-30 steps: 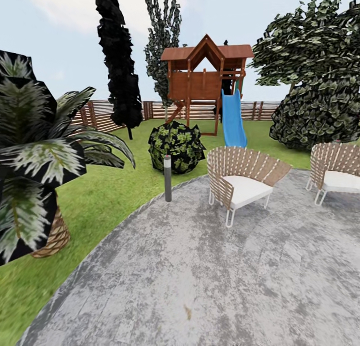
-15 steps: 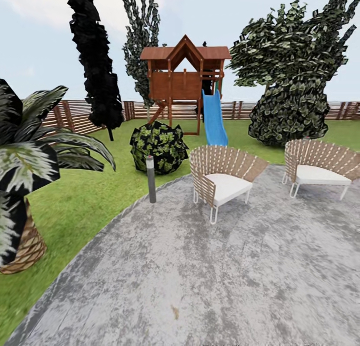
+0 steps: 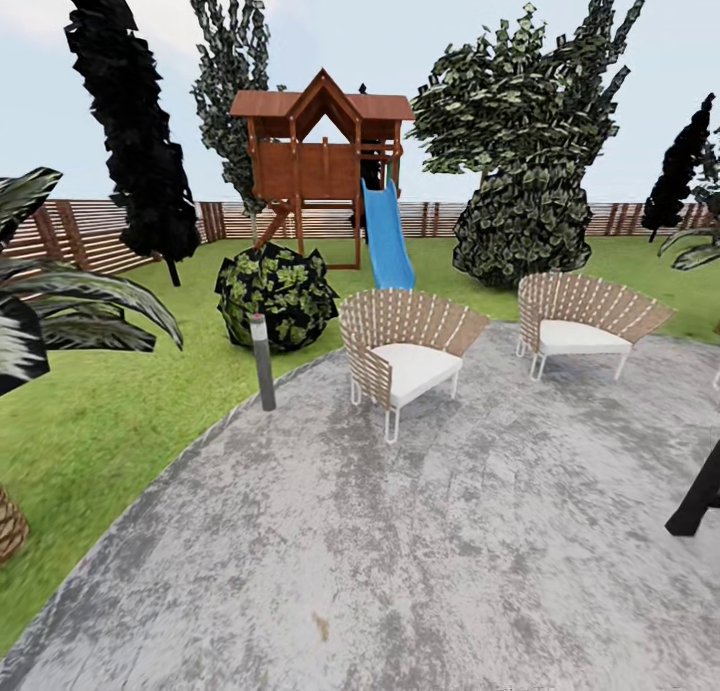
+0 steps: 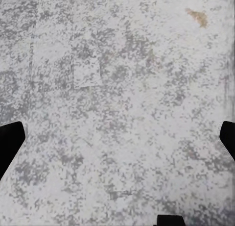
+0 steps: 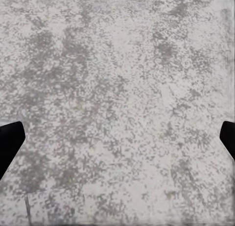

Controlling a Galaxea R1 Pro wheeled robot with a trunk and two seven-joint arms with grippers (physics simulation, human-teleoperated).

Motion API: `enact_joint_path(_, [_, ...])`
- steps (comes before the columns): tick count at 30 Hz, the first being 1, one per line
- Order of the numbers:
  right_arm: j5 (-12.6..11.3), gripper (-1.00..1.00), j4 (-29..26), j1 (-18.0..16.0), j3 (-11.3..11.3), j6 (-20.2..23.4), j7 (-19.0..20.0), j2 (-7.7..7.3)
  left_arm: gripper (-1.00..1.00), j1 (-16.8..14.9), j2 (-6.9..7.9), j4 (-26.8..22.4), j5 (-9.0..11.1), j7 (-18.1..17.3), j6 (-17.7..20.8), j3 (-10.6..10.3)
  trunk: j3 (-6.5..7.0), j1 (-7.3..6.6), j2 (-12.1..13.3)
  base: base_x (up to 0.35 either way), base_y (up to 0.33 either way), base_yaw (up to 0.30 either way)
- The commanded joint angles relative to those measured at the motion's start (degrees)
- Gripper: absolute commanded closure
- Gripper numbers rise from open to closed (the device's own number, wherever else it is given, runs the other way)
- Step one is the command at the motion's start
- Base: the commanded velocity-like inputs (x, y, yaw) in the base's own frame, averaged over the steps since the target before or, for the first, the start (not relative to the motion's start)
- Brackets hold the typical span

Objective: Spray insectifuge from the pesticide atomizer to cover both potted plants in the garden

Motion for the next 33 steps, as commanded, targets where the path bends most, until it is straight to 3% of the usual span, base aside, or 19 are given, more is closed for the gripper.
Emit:
enact_joint_path(1, [0.0,-1.00,0.1,-0.1,0.0,-0.2,0.0,0.01,-1.00,0.0,0.01,0.0,0.0,0.0,-0.2,0.0,-0.06,0.00,0.0,0.000,0.000,-0.273])
enact_joint_path(20, [0.0,-1.00,0.1,-0.1,0.0,-0.2,0.0,0.01,-1.00,0.0,-0.64,0.8,0.0,0.3,0.3,-0.4,-0.06,0.00,0.0,0.000,0.000,-0.273])
enact_joint_path(26, [0.1,-1.00,0.2,-0.1,0.0,-0.2,0.0,0.01,-1.00,0.0,-2.03,12.3,0.2,-0.2,0.7,-0.2,-0.06,0.00,0.0,0.000,0.000,-0.273])
enact_joint_path(33, [0.1,-1.00,0.4,-0.1,0.0,-0.2,0.0,0.01,-1.00,0.1,-2.19,14.3,0.1,-0.3,0.5,-0.1,-0.06,0.00,0.0,0.000,0.000,-0.273])
